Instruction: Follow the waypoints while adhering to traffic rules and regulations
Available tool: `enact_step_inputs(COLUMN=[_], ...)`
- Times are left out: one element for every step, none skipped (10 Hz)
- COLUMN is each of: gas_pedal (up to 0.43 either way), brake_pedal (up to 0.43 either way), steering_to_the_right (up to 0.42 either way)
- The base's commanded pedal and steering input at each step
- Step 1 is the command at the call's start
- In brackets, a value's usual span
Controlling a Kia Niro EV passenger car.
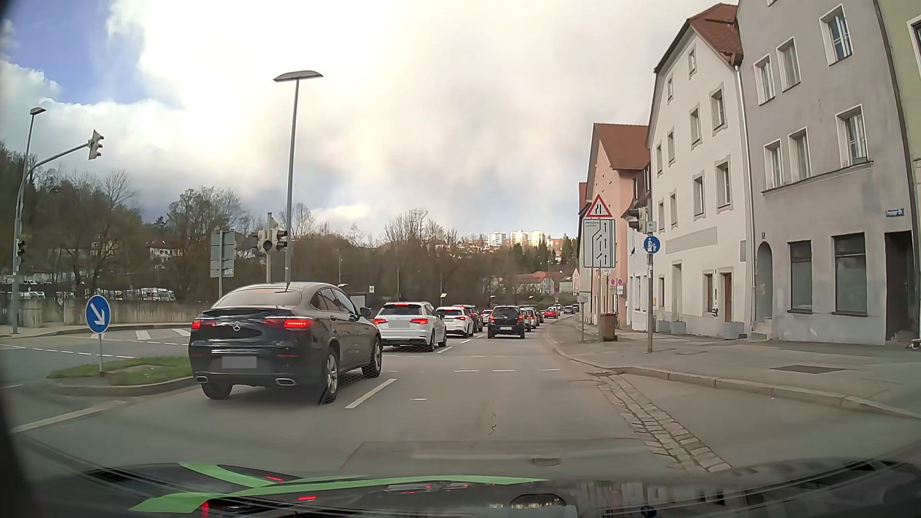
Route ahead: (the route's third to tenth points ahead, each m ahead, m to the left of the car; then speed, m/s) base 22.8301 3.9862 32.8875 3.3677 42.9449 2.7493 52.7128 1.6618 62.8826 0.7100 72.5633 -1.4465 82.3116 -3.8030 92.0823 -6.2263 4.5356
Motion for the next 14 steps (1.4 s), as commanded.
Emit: enact_step_inputs(gas_pedal=[0.047,0.047,0.047,0.047,0.047,0.047,0.039,0.028,0.008,0.000,0.000,0.000,0.000,0.000], brake_pedal=[0.000,0.000,0.000,0.000,0.000,0.000,0.000,0.000,0.000,0.000,0.000,0.000,0.000,0.000], steering_to_the_right=[0.012,0.015,0.017,0.016,0.015,0.015,0.015,0.014,0.012,0.011,0.010,0.010,0.010,0.009])
